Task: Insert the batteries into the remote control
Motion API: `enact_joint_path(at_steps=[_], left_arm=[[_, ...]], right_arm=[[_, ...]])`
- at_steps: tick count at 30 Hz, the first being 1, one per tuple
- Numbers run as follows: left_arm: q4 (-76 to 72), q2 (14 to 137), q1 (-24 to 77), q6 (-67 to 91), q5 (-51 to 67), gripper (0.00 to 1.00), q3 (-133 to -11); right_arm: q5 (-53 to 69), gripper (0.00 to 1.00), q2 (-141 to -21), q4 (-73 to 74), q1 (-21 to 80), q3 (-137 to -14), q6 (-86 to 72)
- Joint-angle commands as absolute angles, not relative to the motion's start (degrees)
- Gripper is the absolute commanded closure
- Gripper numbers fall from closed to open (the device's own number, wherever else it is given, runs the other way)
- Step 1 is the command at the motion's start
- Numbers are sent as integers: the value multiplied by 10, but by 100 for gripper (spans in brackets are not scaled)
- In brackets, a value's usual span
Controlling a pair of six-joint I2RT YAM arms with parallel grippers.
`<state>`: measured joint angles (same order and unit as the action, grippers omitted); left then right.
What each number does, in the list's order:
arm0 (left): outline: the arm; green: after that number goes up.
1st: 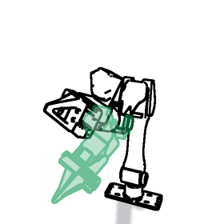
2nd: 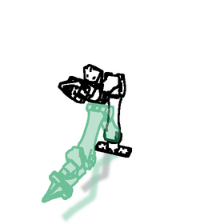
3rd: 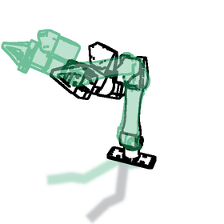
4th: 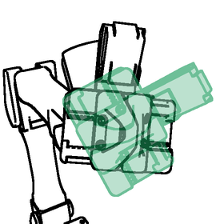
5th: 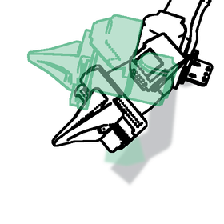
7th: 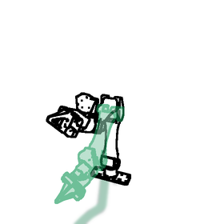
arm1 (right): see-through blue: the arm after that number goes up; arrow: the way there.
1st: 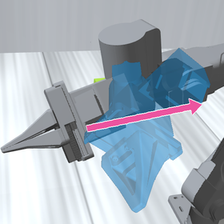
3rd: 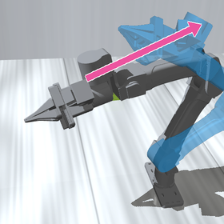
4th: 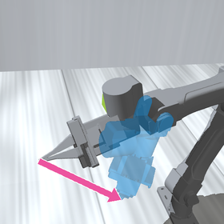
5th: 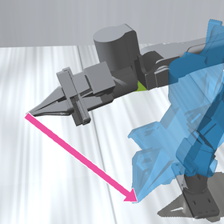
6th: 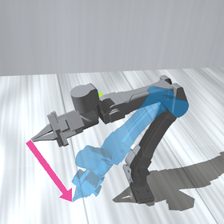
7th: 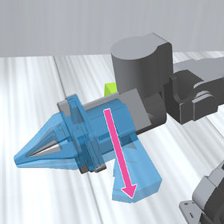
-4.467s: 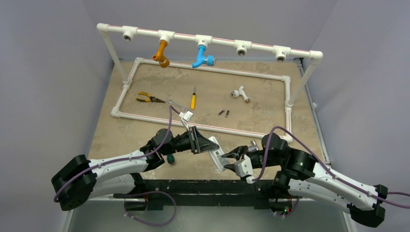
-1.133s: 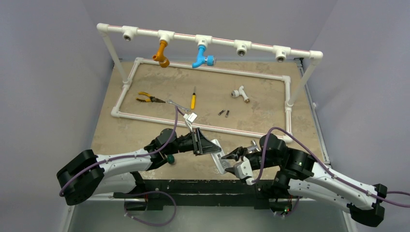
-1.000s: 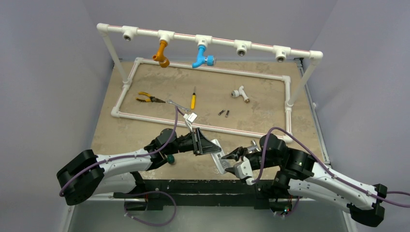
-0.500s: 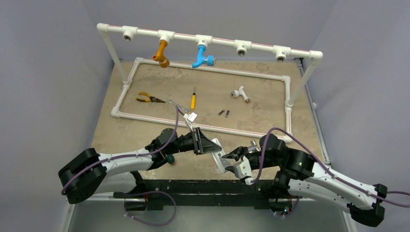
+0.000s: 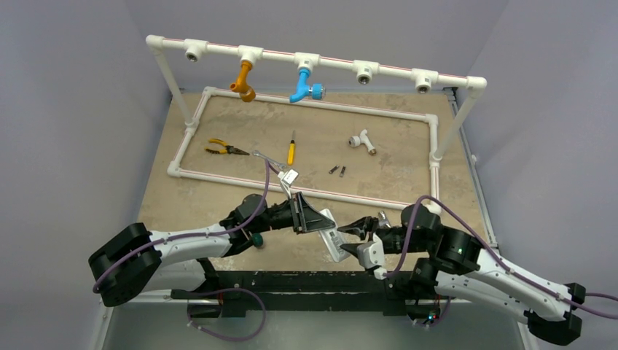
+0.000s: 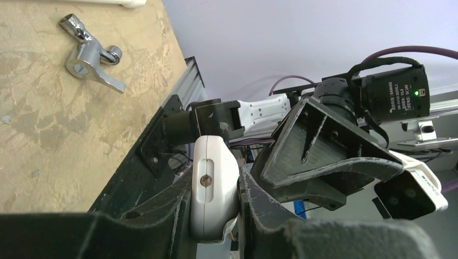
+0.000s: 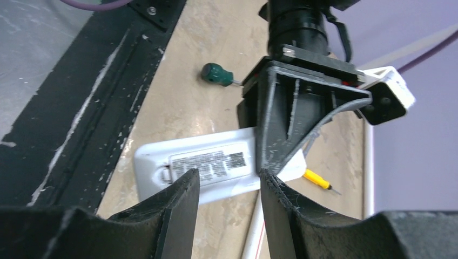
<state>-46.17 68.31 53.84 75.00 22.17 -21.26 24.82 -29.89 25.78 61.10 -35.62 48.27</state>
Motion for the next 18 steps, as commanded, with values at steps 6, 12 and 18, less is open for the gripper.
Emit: enact_joint_path(at_steps=[6,12,18], left_arm=[[-488,688,544,752,237,100,-232],[-485,688,544,751,236,100,-232],[-475,688,544,745,226,100,-232]], right_arm=[[227,57,-278,211,609,-351,483],[284,52,-286,285,609,-390,476],[250,60,-324,286,610,-421,374]])
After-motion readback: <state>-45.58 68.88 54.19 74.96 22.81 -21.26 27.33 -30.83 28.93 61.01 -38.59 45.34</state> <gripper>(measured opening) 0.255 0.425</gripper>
